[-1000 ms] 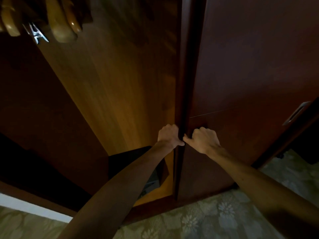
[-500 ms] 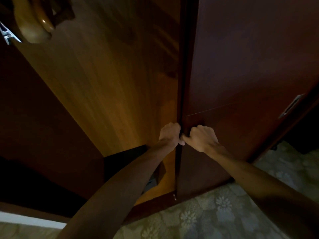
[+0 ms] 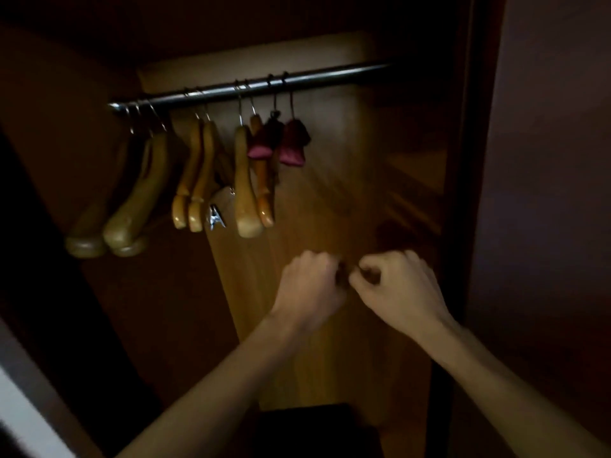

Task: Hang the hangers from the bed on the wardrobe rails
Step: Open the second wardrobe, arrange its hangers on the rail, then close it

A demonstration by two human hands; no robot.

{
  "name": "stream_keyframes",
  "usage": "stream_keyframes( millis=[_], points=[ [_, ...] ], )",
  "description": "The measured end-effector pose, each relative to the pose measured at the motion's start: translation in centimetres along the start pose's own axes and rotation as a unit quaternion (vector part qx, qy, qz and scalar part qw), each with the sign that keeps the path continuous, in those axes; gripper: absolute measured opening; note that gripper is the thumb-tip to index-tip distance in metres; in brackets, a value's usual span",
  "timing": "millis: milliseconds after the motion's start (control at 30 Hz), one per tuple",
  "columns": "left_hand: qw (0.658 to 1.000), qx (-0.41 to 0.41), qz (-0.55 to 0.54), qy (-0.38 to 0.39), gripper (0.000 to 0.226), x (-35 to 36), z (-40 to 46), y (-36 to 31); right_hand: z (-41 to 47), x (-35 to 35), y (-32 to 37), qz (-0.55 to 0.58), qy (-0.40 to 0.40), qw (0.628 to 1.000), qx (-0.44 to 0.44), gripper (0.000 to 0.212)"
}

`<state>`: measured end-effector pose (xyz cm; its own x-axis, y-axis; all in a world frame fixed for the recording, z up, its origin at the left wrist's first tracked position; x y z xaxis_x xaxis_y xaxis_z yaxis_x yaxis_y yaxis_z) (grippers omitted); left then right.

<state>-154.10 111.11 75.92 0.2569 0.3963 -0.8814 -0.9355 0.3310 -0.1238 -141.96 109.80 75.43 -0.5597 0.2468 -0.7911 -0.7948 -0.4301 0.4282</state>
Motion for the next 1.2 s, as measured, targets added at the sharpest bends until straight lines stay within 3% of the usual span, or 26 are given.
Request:
stream_keyframes(
  millis=[100, 200, 300, 400, 500, 567, 667, 800, 933, 1100, 1200],
  points=[
    [0.992, 0.001, -0.019, -0.123, 0.008, -7.7, 0.4, 1.4, 3.8, -4.1, 4.1, 0.023, -0.117, 0.992, -0.046, 0.041],
    [0.964, 0.022, -0.067, -0.257, 0.006, -14.8, 1.1, 3.1, 7.2, -7.6, 7.0, 0.051, -0.231, 0.97, -0.051, 0.023],
    [0.94, -0.021, -0.08, -0.332, 0.016, -20.0, 4.8, 6.6, 11.2, -9.5, 9.5, 0.047, -0.256, 0.965, -0.019, 0.035],
    [0.953, -0.118, -0.105, -0.258, 0.017, -21.2, 10.4, 10.3, 15.0, -8.8, 11.7, 0.026, -0.148, 0.989, 0.016, 0.055],
    [0.959, -0.214, -0.168, -0.074, 0.021, -18.4, 14.5, 12.4, 18.0, -6.7, 12.6, 0.013, -0.068, 0.996, 0.056, 0.061],
    [0.946, -0.231, -0.224, 0.027, 0.025, -16.3, 15.2, 12.3, 19.7, -4.9, 12.5, 0.002, -0.023, 0.996, 0.088, 0.085],
    [0.932, -0.217, -0.276, 0.089, 0.029, -14.3, 15.5, 11.8, 21.2, -2.3, 11.7, 0.006, 0.01, 0.994, 0.109, 0.107],
    [0.903, -0.205, -0.359, 0.116, 0.021, -12.0, 16.9, 11.8, 20.4, -1.7, 10.8, 0.022, -0.02, 0.988, 0.152, 0.077],
    [0.867, -0.201, -0.446, 0.095, 0.028, -10.2, 19.2, 11.5, 19.7, -3.0, 10.1, 0.048, -0.085, 0.984, 0.149, 0.053],
    [0.858, -0.178, -0.477, 0.062, 0.031, -11.1, 22.8, 10.5, 21.6, -5.9, 10.3, 0.04, -0.131, 0.982, 0.127, 0.03],
    [0.866, -0.182, -0.46, 0.074, 0.026, -11.0, 24.6, 10.6, 23.2, -6.7, 10.3, 0.032, -0.112, 0.982, 0.148, 0.026]
  ],
)
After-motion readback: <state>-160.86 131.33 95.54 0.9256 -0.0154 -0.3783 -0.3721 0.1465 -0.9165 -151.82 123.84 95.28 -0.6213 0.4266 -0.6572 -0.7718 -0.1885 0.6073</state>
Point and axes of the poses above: each hand's wrist, its own z-axis towards the middle knuckle, its own x-axis out of the palm, y = z × x, the point moved 7 cm from there along z, towards the middle knuckle, and after that the axes turned 3 degrees about y, right-handed, at the moved point
